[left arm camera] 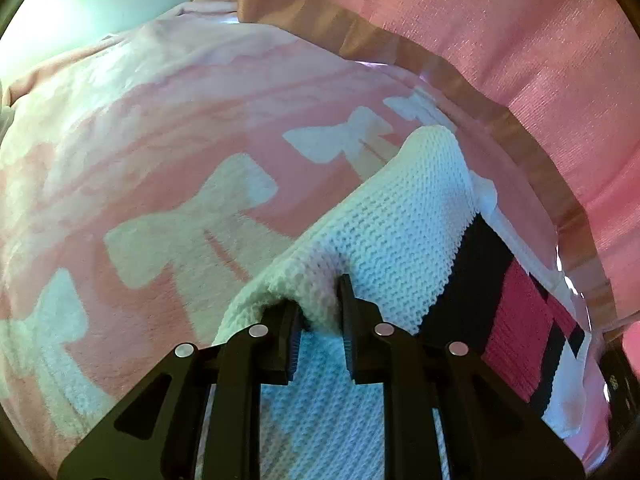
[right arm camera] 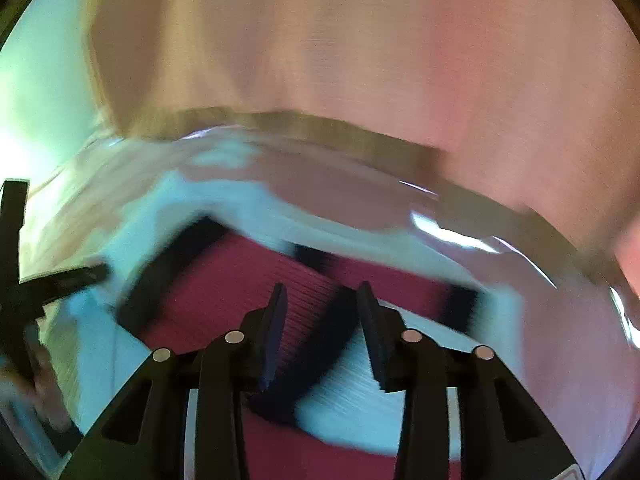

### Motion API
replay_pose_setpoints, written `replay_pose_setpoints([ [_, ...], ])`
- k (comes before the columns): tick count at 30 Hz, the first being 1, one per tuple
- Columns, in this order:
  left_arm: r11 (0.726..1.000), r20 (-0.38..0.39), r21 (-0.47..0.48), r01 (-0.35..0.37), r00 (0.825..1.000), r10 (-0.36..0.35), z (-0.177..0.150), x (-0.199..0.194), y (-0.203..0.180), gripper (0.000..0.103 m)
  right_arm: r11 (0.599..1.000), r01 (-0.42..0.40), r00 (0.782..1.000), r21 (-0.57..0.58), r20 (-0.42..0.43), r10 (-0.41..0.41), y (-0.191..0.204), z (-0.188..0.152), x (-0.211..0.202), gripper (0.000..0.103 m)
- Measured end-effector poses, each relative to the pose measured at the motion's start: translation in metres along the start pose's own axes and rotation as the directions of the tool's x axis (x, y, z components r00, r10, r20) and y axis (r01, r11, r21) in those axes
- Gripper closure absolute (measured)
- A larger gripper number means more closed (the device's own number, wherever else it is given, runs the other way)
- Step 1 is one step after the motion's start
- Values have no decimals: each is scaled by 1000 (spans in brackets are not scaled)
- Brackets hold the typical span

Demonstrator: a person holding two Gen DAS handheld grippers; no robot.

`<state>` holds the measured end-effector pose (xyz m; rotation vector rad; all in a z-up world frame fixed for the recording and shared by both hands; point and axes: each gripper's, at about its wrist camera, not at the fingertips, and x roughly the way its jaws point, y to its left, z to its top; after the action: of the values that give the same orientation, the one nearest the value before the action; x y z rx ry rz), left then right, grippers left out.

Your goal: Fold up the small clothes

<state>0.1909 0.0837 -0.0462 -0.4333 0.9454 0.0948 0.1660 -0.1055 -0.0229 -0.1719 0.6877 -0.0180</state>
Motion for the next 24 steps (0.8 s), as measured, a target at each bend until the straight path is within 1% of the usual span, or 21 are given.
replay_pose_setpoints([
  [2,1000,-1,-15,17,1000,-17,1,-7,5,85,994,-74,997,-80,0,74,38,14,29,70],
  [4,998,-21,-34,52,998,-52,3,-13,12,85,986,-119,993,-115,-16,118,61,21,53,70],
  [7,993,-57,-56,108,992,-111,7,-21,21,84,975,-184,983,-126,-30,181,84,33,84,70],
  [8,990,-72,-62,125,989,-129,9,-23,25,81,972,-201,980,-124,-31,198,87,36,92,70],
  [11,987,-78,-81,139,986,-145,14,-24,34,81,964,-247,969,-102,-41,244,95,46,117,70],
  [12,986,-80,-86,141,986,-148,16,-22,35,81,960,-264,964,-91,-48,260,94,51,124,73],
  [13,985,-86,-93,144,985,-152,18,-20,37,81,956,-280,959,-84,-57,276,92,56,130,81],
  [14,984,-91,-98,146,984,-155,20,-19,37,81,953,-291,956,-86,-69,286,92,63,137,103],
  [16,983,-93,-111,145,983,-155,22,-17,38,81,958,-262,964,-113,-64,257,100,74,146,103],
  [17,983,-93,-111,143,984,-154,23,-17,38,81,963,-235,971,-130,-83,226,106,78,155,103],
  [18,983,-94,-114,142,984,-153,24,-17,37,81,964,-229,971,-132,-102,216,109,79,160,103],
  [20,982,-97,-120,144,983,-156,26,-18,36,81,968,-216,975,-131,-81,207,104,81,149,103],
  [22,981,-89,-128,148,983,-160,25,-22,37,81,972,-211,977,-105,-25,210,81,76,111,103],
  [23,980,-83,-129,152,983,-163,25,-24,37,81,973,-217,976,-82,-11,217,62,64,85,103],
  [24,980,-76,-122,155,983,-165,25,-27,35,81,975,-211,977,-71,-2,212,46,54,68,102],
])
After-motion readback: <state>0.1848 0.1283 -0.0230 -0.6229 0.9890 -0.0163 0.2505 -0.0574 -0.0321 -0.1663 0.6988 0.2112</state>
